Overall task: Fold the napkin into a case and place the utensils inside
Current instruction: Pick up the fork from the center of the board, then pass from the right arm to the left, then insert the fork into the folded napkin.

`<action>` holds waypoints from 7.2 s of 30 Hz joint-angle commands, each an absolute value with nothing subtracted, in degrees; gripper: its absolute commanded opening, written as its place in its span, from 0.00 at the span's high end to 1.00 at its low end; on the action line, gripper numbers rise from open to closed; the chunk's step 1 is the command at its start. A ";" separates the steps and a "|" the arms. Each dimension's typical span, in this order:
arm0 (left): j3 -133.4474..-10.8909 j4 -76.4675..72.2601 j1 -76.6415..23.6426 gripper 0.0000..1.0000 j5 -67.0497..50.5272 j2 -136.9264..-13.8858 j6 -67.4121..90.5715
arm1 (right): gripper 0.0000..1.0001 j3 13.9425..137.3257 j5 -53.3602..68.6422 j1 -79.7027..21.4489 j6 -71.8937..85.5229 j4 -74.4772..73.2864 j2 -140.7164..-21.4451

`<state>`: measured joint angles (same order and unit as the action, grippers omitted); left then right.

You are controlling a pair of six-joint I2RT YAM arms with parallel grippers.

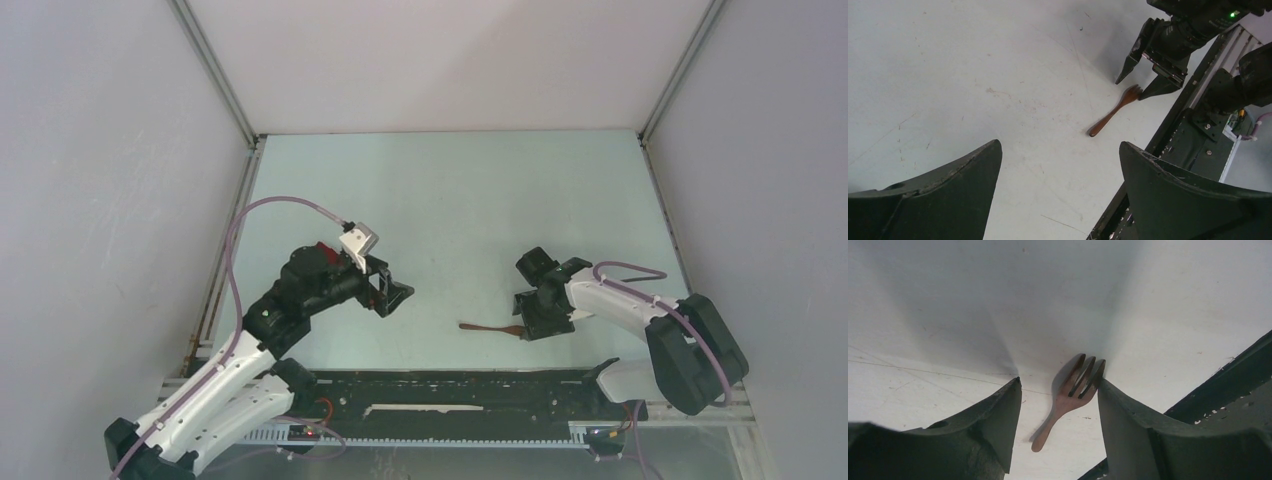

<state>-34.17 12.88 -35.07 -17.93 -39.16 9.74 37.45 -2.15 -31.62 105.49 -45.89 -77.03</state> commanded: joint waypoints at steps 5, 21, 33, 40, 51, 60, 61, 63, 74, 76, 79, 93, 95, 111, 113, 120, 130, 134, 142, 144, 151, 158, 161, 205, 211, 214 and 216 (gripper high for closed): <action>-37.25 14.86 -37.43 0.05 -14.83 -37.81 5.99 | 0.39 36.56 -4.94 -32.56 109.25 -46.30 -78.97; -37.21 14.94 -38.12 0.04 -13.84 -37.66 7.90 | 0.62 36.57 -5.26 -34.41 109.93 -45.78 -78.89; -44.37 19.00 -31.01 0.06 -24.09 -51.65 28.29 | 0.99 45.52 -14.56 -37.14 79.76 -34.69 -70.12; -40.30 -6.23 -27.69 0.08 -51.74 -60.69 40.33 | 1.00 46.58 -4.73 -43.22 44.42 -10.58 -61.05; -36.97 -26.66 -33.77 0.19 -53.73 -61.99 46.33 | 1.00 42.87 21.13 -44.12 34.75 8.90 -53.01; -30.38 -55.74 -36.82 0.35 -50.98 -63.17 64.58 | 1.00 41.29 27.44 -43.42 34.36 14.01 -51.20; -30.53 -56.02 -36.83 0.35 -51.13 -63.26 65.05 | 1.00 41.01 28.40 -43.08 34.57 14.47 -51.13; -30.61 -56.38 -36.83 0.35 -51.09 -63.48 66.11 | 1.00 40.25 29.97 -42.46 35.23 15.91 -50.75; -30.21 -62.88 -36.74 0.53 -52.90 -65.88 71.19 | 1.00 39.37 33.20 -39.77 36.65 17.11 -48.61; -30.15 -62.92 -36.71 0.55 -52.99 -66.06 71.19 | 1.00 39.33 32.89 -39.73 36.66 17.16 -48.52; -30.19 -62.93 -36.81 0.55 -53.51 -66.49 71.34 | 1.00 39.35 33.27 -39.55 36.86 17.56 -48.73; -31.25 -67.10 -37.26 0.71 -53.73 -69.28 74.04 | 1.00 39.37 34.15 -39.29 37.12 17.86 -49.06; -31.29 -67.59 -37.20 0.73 -53.65 -69.58 74.31 | 1.00 39.33 34.34 -39.31 37.09 17.77 -49.07; -31.62 -67.68 -37.34 0.79 -53.97 -69.98 74.35 | 1.00 39.37 34.01 -39.38 37.37 18.72 -49.92; -31.93 -65.85 -37.33 0.82 -53.75 -69.68 73.44 | 1.00 39.37 33.90 -39.42 37.24 18.74 -49.90; -35.06 -45.37 -36.91 1.00 -52.03 -64.56 59.55 | 0.73 39.32 31.41 -38.69 36.05 15.47 -48.78; -51.50 18.25 -31.73 1.00 -41.71 -57.66 23.18 | 0.29 39.37 32.11 -27.12 32.87 1.66 -42.11; -63.39 43.46 -30.81 1.00 -21.29 -60.10 3.70 | 0.29 39.35 34.85 -22.84 31.91 -3.43 -41.17; -62.74 45.49 -27.84 1.00 6.42 -63.40 -20.22 | 0.29 36.41 35.60 -24.78 30.57 -10.41 -35.70; -57.89 39.21 -26.34 1.00 9.41 -64.25 -23.84 | 0.29 35.82 34.32 -25.48 30.03 -12.65 -33.06; -50.46 29.77 -18.96 1.00 5.42 -70.21 -31.23 | 0.29 33.93 34.06 -27.97 29.17 -14.84 -29.33; -47.73 20.39 -14.35 1.00 -0.88 -75.92 -29.20 | 0.29 33.93 31.79 -32.74 26.53 -16.76 -29.10; -46.86 17.69 -13.48 1.00 -4.99 -77.13 -27.85 | 0.29 33.93 31.17 -33.11 26.22 -17.56 -29.29; -42.69 13.19 -4.75 1.00 -14.68 -78.78 -26.48 | 0.28 33.28 34.19 -33.33 28.52 -13.86 -30.51; -42.33 16.73 -4.70 1.00 -9.64 -75.54 -28.25 | 0.29 33.31 34.23 -33.83 28.33 -14.46 -29.58; -40.96 16.52 -4.66 1.00 -9.23 -73.89 -28.86 | 0.29 33.25 34.11 -34.16 28.22 -14.49 -29.21; -40.93 17.40 -4.65 1.00 -8.91 -73.91 -29.24 | 0.28 33.31 34.16 -34.34 28.13 -14.50 -28.98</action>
